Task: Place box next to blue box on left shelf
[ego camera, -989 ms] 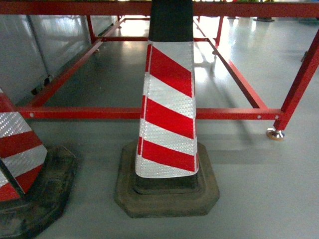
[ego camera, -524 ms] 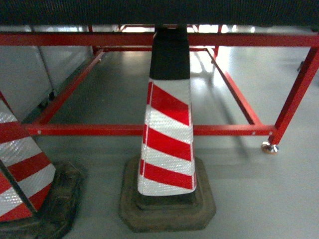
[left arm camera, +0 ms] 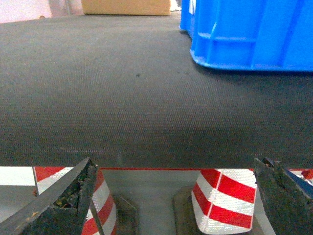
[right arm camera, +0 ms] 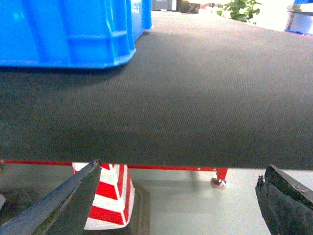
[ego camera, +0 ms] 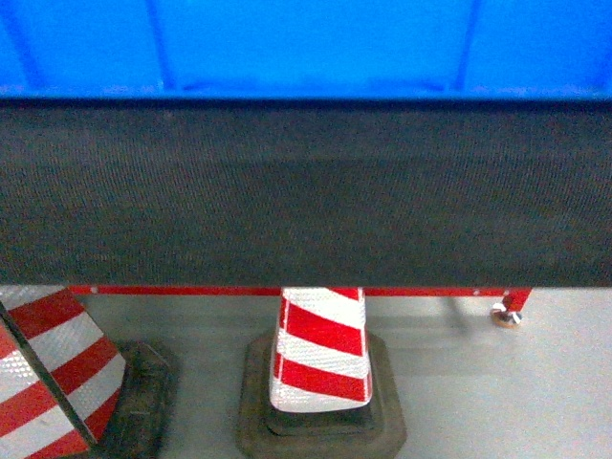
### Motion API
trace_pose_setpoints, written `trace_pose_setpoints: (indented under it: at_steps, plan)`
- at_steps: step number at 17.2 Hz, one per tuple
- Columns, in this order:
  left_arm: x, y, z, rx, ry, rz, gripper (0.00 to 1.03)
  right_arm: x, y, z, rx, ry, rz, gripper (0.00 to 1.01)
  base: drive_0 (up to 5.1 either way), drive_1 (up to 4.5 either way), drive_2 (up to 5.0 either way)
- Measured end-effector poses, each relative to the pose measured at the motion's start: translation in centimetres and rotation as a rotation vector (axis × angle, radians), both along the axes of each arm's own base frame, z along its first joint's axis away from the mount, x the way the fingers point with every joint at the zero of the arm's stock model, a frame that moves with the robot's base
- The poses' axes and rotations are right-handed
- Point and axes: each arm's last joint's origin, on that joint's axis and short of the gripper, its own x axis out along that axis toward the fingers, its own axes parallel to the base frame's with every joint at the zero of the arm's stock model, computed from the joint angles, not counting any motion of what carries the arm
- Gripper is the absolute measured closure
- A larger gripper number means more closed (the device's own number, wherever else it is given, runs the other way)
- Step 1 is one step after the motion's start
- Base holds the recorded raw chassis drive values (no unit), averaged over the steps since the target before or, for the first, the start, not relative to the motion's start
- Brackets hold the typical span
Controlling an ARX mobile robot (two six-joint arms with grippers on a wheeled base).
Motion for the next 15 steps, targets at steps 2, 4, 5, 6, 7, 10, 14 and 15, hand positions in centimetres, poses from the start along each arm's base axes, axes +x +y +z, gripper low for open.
trace_pose_setpoints:
  at_steps: [2, 4, 5, 6, 7, 10, 14, 15]
  plan:
    - [0.00, 0.00, 0.01, 0.000, -0.001, 0.001, 0.05, 0.00, 0.00, 0.00, 0.000, 0.000, 0.001, 0.03, 0.0, 0.00, 0.0]
    - [0.00, 0.00, 0.01, 0.000, -0.002, 0.000, 0.05, 0.00, 0.00, 0.01, -0.001, -0.001, 0.000, 0.03, 0.0, 0.00, 0.0]
    - [0.00, 0.00, 0.01, -0.001, -0.001, 0.001, 0.05, 0.00, 0.00, 0.01, -0.001, -0.001, 0.000, 0.03, 0.0, 0.00, 0.0]
    - [0.00, 0.00, 0.01, 0.000, -0.001, 0.000, 0.05, 0.00, 0.00, 0.00, 0.000, 0.000, 0.000, 0.03, 0.0, 0.00, 0.0]
    - [0.00, 0.01, 0.01, 0.000, -0.001, 0.002, 0.05, 0.00, 0.00, 0.00, 0.001, 0.000, 0.000, 0.03, 0.0, 0.00, 0.0]
    - [0.00, 0.01, 0.01, 0.000, -0.002, 0.002, 0.05, 0.00, 0.00, 0.01, -0.001, -0.001, 0.001, 0.03, 0.0, 0.00, 0.0]
    - [0.00, 0.00, 0.01, 0.000, -0.002, 0.001, 0.05, 0.00, 0.00, 0.01, 0.001, -0.001, 0.000, 0.03, 0.0, 0.00, 0.0]
    - [0.00, 0.00, 0.05, 0.000, -0.005, 0.001, 0.05, 0.00, 0.00, 0.04, 0.000, -0.005, 0.001, 0.03, 0.0, 0.00, 0.0]
